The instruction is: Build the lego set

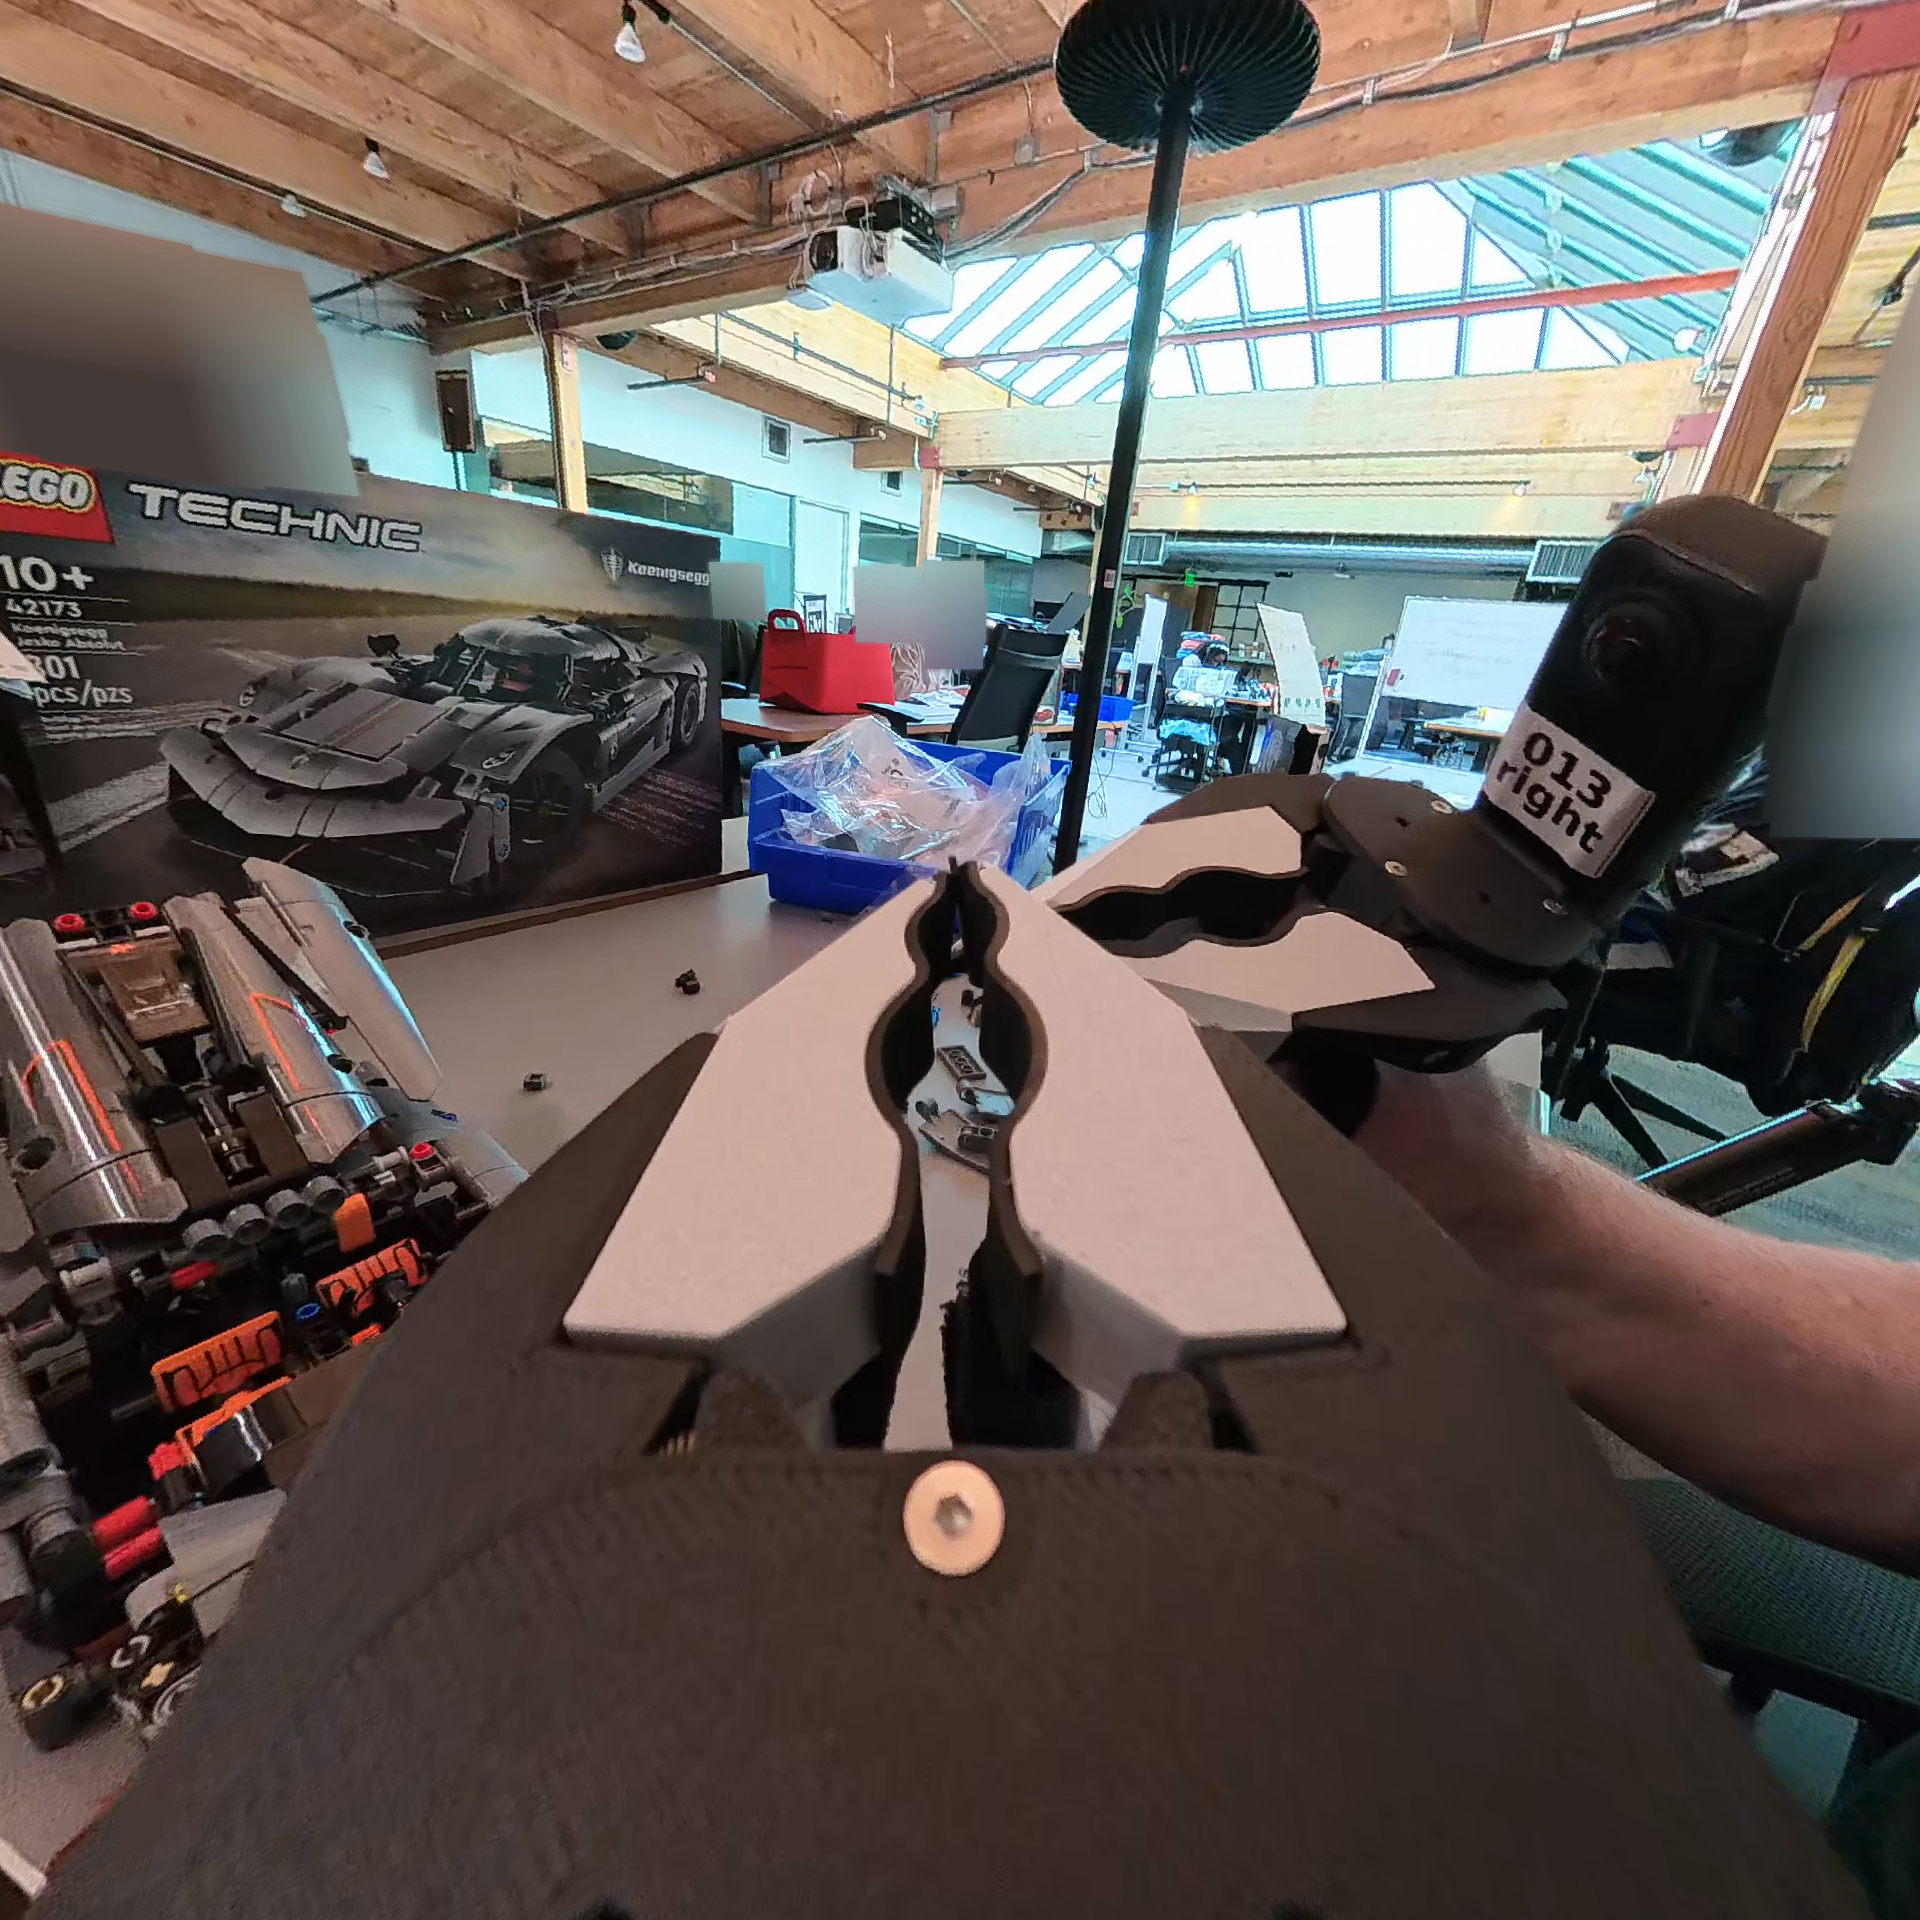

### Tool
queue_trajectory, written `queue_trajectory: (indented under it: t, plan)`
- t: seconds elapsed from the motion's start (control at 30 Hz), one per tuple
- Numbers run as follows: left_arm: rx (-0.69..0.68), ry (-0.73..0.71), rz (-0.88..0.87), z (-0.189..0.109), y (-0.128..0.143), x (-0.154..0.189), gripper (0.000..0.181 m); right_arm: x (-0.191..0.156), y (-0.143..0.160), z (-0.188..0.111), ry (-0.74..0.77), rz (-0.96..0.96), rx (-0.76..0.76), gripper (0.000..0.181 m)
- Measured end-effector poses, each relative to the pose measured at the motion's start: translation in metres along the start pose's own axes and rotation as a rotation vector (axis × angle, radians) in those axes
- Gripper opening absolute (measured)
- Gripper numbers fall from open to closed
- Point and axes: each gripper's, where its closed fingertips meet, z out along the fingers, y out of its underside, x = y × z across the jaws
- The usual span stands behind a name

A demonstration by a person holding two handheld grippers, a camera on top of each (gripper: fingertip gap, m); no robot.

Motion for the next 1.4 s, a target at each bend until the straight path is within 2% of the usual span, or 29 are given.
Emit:
queue_trajectory:
  t: [0.37, 0.5, 0.63, 0.97, 1.2, 1.4]
  plan:
    - [-0.098, 0.03, 0.006, -0.008, 0.004, -0.002, 0.0, -0.005, 0.002, 0.001, -0.009, -0.047, -0.02, 0.005]
    - [-0.092, 0.035, -0.022, -0.011, 0.003, -0.004, 0.009, -0.006, 0.003, 0.002, -0.005, -0.063, -0.027, 0.004]
    - [-0.121, 0.05, -0.032, -0.009, 0.007, -0.002, 0.001, -0.009, 0.003, 0.002, -0.008, -0.086, -0.03, 0.004]
    - [-0.124, 0.087, -0.064, -0.011, 0.006, 0.001, 0.0, -0.011, 0.002, 0.001, -0.002, -0.121, -0.036, 0.004]
    - [-0.153, 0.051, 0.007, -0.009, 0.007, 0.002, 0.0, -0.011, 0.002, 0.0, 0.006, -0.127, -0.043, 0.004]
    - [-0.127, 0.029, -0.02, -0.009, 0.007, 0.002, 0.0, -0.011, 0.002, 0.0, 0.019, -0.14, -0.049, 0.004]
